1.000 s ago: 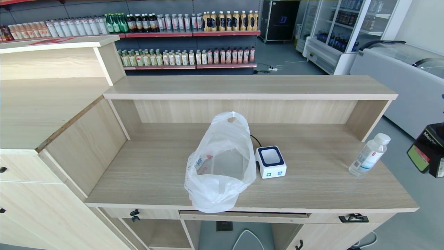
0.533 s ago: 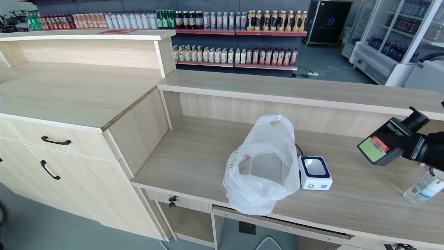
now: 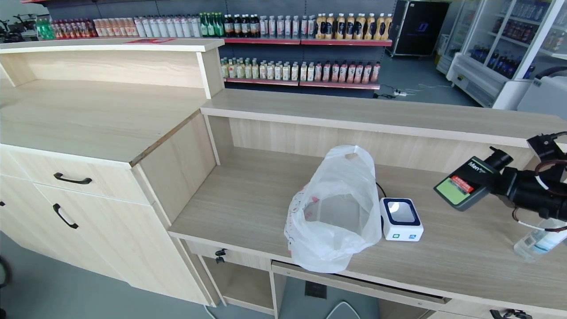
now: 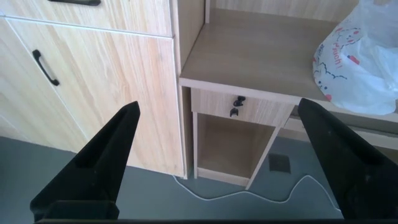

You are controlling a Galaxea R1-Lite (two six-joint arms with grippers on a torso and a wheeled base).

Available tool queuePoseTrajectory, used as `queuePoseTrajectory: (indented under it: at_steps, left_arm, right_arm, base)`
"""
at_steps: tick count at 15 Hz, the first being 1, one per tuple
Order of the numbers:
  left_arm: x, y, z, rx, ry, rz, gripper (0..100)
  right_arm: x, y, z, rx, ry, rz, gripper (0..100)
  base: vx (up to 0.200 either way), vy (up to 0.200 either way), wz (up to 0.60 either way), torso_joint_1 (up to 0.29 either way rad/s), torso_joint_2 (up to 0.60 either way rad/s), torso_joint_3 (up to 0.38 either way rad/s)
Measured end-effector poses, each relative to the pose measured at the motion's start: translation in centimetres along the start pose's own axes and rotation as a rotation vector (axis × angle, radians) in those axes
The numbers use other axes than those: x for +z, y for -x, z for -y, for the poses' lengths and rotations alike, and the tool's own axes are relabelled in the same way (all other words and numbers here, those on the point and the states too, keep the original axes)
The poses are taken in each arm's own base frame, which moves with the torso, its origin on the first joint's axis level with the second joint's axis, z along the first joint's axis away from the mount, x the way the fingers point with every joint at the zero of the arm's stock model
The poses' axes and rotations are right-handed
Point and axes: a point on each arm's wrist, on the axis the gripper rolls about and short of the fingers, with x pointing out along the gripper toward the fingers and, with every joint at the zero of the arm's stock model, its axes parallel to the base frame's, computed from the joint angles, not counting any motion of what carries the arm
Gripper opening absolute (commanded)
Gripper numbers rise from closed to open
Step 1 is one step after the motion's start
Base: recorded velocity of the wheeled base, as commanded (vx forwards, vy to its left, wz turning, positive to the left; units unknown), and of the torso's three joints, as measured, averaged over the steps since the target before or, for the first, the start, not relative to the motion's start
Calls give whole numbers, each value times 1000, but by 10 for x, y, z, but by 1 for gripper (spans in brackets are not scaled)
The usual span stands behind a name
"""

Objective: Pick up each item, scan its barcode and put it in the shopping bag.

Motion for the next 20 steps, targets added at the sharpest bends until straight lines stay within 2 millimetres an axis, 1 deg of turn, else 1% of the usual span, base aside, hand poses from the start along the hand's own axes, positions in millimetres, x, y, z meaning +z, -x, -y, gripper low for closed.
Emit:
queuePoseTrajectory:
  at_steps: [3,5,8,13,17,20]
  left_arm:
    - [0,0,0,0,0,0,100]
    - [0,0,0,0,0,0,100]
    - [0,0,0,0,0,0,100]
    - [0,0,0,0,0,0,100]
    - [0,0,0,0,0,0,100]
    - [0,0,0,0,0,0,100]
  right_arm:
    - [3,-14,16,54,-9,-29,0]
    - [2,-22,24,59,-21,-45,0]
    - [-5,-30,39,40,-67,-80,0]
    - [-15,-42,58,31,15,-107,0]
    - [-10,-59,69,48,34,-107,0]
    - [-13,-71,73,75,35,-121,0]
  base:
    - [0,0,0,0,0,0]
    - [0,0,0,0,0,0]
    - [0,0,0,0,0,0]
    - [0,0,0,0,0,0]
    - [0,0,0,0,0,0]
    - [0,0,0,0,0,0]
